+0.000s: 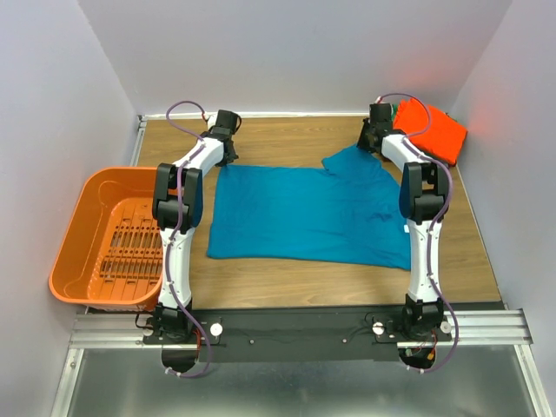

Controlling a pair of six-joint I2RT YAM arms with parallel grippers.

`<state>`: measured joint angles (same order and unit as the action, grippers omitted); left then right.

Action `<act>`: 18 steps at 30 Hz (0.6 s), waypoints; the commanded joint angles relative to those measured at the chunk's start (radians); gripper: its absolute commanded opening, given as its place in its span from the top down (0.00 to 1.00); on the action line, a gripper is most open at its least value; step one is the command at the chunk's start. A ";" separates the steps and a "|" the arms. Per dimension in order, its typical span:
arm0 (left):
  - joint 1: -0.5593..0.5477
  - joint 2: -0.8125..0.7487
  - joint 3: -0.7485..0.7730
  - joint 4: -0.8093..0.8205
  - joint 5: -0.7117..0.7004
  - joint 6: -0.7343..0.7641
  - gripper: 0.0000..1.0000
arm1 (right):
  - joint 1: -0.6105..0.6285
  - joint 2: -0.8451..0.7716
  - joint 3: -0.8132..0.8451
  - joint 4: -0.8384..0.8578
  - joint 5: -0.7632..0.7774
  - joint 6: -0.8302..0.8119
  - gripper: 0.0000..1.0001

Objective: Fold and stack the t-shirts
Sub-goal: Fold the tshirt

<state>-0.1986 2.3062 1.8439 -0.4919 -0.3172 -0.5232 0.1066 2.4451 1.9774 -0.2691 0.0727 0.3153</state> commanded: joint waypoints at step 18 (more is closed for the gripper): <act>-0.002 -0.053 0.034 0.093 -0.013 -0.011 1.00 | -0.007 -0.101 0.100 -0.039 0.171 0.015 0.99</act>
<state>-0.1986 2.2997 1.8439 -0.4316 -0.2844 -0.5255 0.1043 2.4229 2.0075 -0.2977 0.1677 0.3317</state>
